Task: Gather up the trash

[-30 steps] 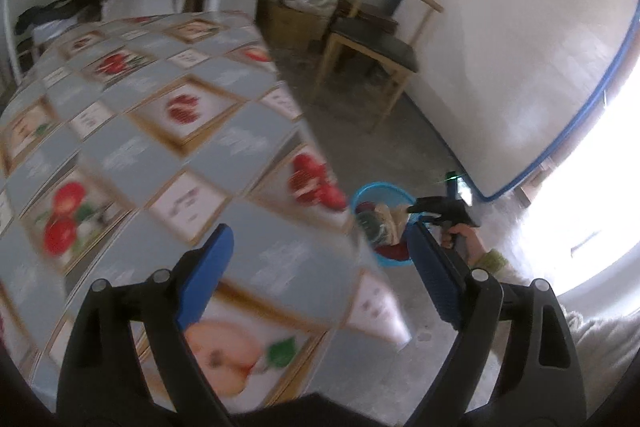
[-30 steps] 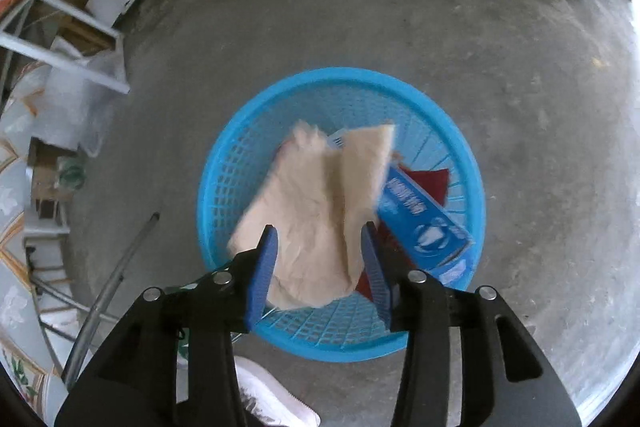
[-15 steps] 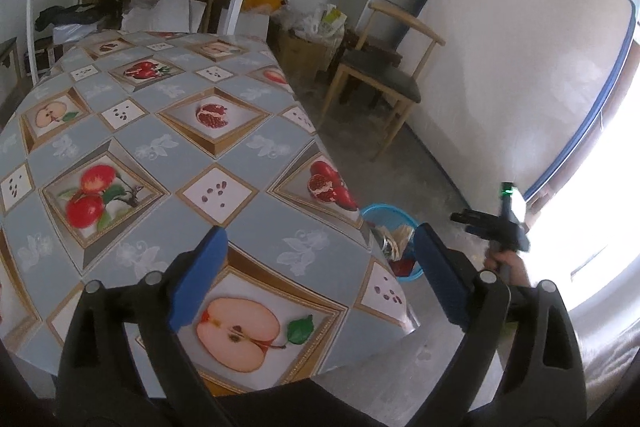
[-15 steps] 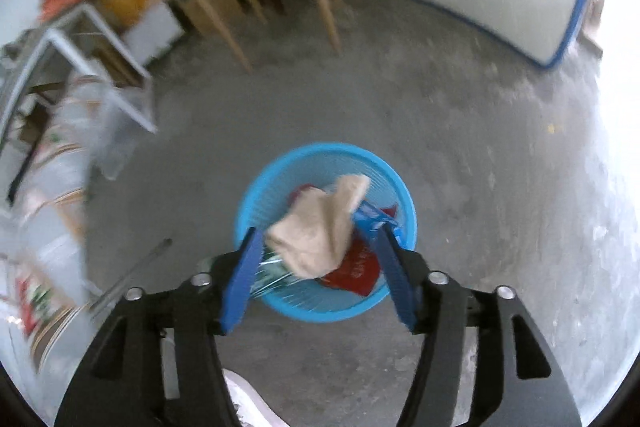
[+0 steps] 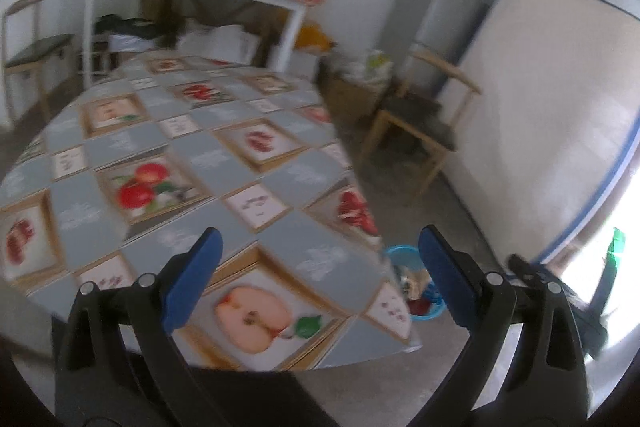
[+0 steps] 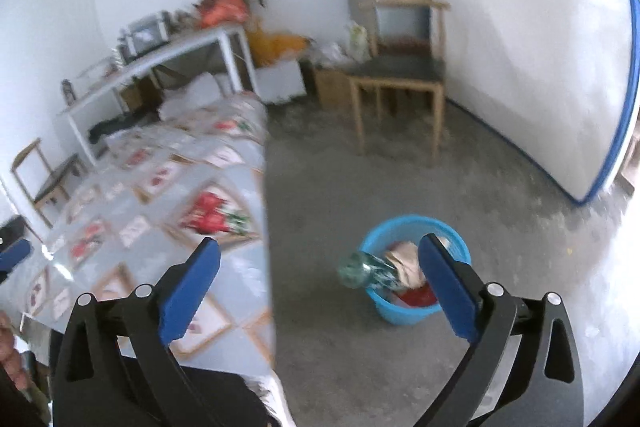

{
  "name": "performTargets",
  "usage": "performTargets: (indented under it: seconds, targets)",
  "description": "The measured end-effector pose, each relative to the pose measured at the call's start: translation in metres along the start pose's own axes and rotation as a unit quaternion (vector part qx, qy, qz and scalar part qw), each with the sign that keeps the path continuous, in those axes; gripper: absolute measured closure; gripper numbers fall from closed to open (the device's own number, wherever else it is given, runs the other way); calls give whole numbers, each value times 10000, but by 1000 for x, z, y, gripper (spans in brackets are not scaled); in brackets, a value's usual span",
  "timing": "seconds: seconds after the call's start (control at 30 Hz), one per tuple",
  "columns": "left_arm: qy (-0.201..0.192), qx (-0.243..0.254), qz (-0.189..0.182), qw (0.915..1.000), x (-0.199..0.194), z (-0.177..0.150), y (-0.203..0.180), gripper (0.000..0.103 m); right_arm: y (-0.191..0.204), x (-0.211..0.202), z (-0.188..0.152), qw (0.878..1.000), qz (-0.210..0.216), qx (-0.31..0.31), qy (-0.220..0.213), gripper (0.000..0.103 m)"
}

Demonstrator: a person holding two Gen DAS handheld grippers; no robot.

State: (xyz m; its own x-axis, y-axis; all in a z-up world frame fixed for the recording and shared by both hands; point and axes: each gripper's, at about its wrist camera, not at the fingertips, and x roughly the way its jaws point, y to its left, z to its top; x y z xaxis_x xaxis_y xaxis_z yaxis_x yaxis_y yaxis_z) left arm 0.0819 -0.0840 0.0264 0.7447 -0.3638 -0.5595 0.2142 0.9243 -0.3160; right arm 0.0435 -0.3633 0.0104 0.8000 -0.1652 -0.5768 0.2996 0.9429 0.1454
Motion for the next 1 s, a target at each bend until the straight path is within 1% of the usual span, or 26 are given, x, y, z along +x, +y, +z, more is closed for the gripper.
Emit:
performTargets:
  seconds: [0.07,0.1,0.17,0.3,0.4,0.5,0.6,0.8,0.9,1.0]
  targets:
    - [-4,-22,383,9993,-3,-6,2,8,17,-9,0,9998,-50,-176,-78,7]
    - [-2,9,653,9979,-4,-11,2,8,29,-13,-2,9996,-91,-268,-81,7]
    - [41,128,1034,9945,-7,-19,0,8,40,-17,-1,9993,-119,-346,-78,7]
    - [50,248,1142,9931,-17,-32,-3,8,59,-22,-7,9987,-143,-476,-131,7]
    - [-22,424,1081,9932,-25,-37,-8,8,70,-28,-10,9976,-156,-662,-139,7]
    - [46,522,1177,9917,-27,-39,-11,8,77,-34,-13,9966,-234,-768,-168,7]
    - [208,459,1309,9901,-24,-41,-10,8,81,-36,-18,9957,-348,-855,-23,7]
    - [553,240,1248,9903,-22,-49,-6,8,86,-41,-38,9936,-349,-1052,235,7]
    - [600,250,1259,9899,-22,-53,-7,8,86,-40,-49,9913,-394,-1175,450,7]
    - [660,241,1280,9893,-21,-56,-7,8,85,-44,-54,9906,-455,-1197,486,7]
